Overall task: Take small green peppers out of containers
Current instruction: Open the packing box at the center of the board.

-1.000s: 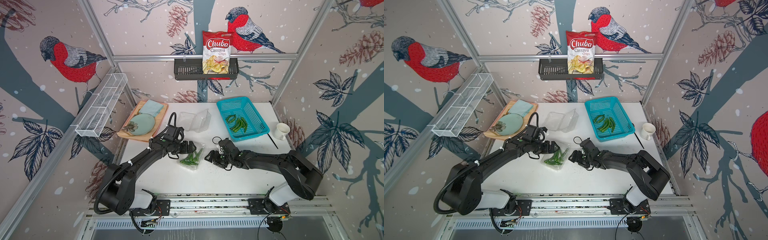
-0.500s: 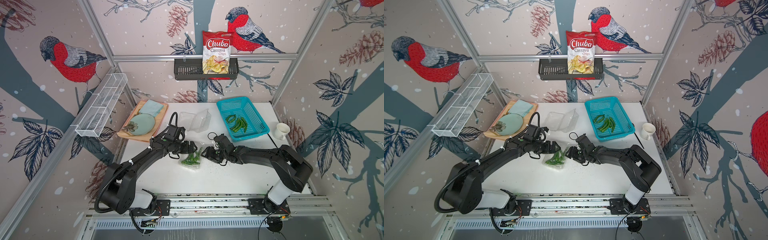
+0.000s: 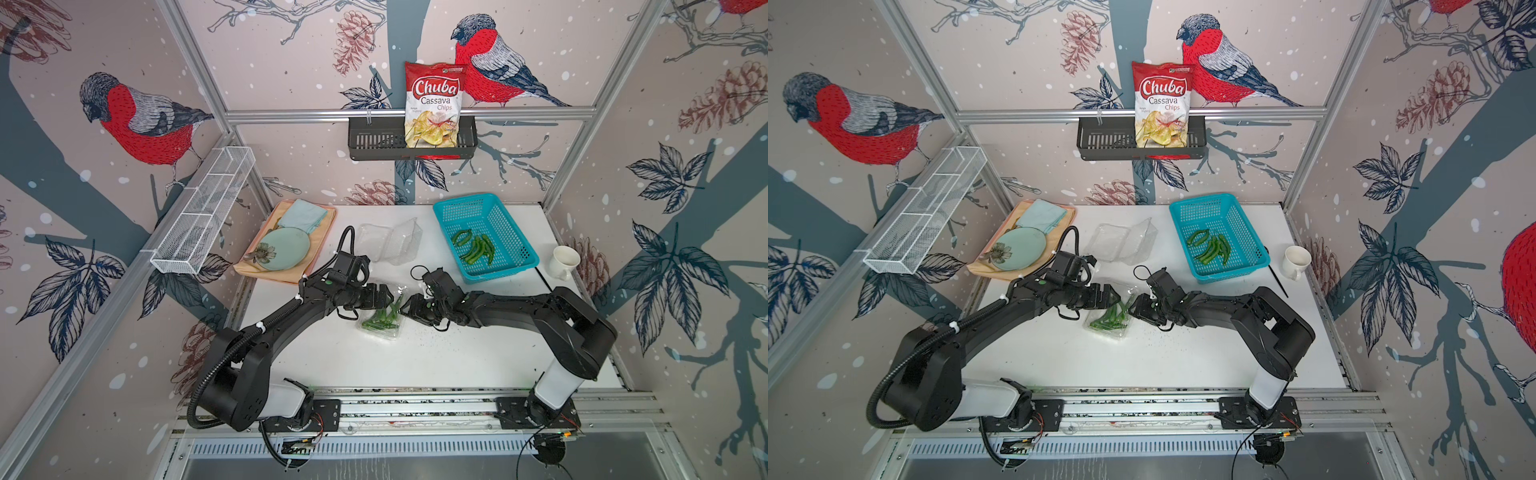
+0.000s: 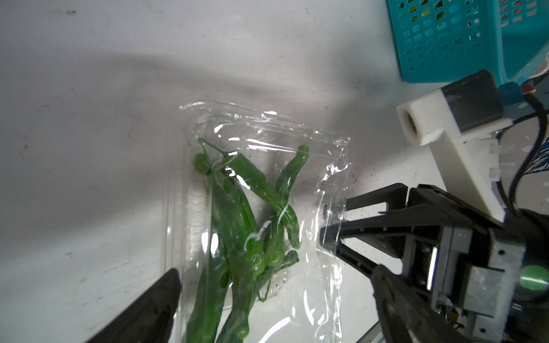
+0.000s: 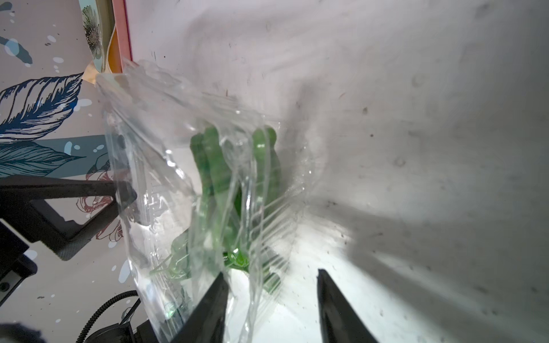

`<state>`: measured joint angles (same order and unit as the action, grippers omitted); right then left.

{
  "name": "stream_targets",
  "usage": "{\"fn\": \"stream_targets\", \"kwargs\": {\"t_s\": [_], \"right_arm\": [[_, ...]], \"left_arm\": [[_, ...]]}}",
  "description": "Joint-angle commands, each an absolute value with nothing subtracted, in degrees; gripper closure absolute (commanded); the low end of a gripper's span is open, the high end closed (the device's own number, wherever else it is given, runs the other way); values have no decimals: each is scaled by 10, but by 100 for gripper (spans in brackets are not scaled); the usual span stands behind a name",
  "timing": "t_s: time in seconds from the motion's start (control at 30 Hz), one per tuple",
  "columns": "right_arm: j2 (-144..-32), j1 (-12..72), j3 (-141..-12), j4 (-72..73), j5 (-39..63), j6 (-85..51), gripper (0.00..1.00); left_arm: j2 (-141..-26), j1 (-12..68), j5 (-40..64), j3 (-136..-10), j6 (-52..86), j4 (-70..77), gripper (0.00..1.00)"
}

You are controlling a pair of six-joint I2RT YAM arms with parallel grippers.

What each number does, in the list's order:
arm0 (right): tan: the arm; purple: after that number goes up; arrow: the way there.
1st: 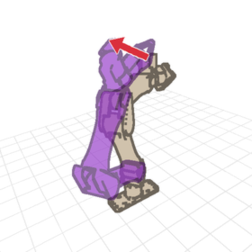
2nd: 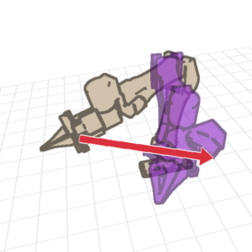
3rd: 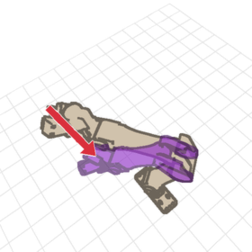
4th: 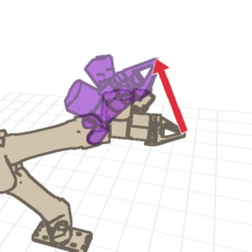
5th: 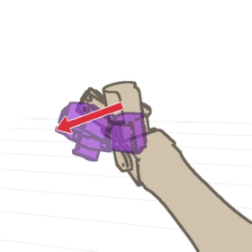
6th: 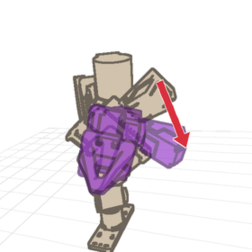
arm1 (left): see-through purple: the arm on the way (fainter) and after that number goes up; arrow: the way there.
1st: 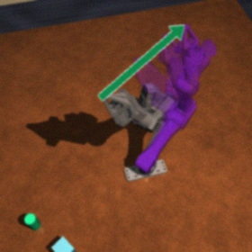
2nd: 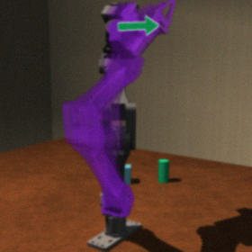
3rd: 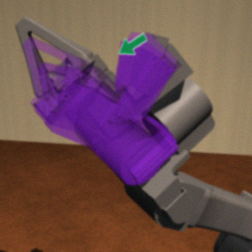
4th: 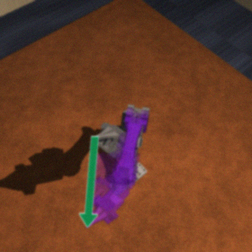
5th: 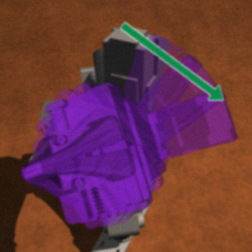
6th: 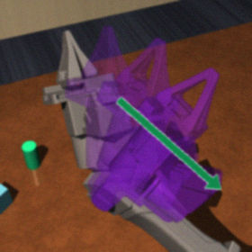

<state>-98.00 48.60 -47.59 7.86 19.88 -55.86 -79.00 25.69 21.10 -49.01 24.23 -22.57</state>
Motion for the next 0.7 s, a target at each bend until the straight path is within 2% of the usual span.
{"fn": "stream_targets", "kwargs": {"t_s": [0.0, 0.13, 0.23, 0.67], "right_arm": [[-980, 495, -485, 79, 202, -541, 38], [-965, 498, -467, 98, 199, -547, 24], [-950, 499, -446, 102, 191, -554, 20], [-869, 486, -379, 87, 181, -560, 23]], "left_arm": [[-792, 259, 227, -495, 247, -213, 3], [-792, 259, 226, -495, 247, -214, 3], [-791, 259, 224, -493, 246, -214, 3], [-792, 259, 220, -492, 244, -214, 3]]}}
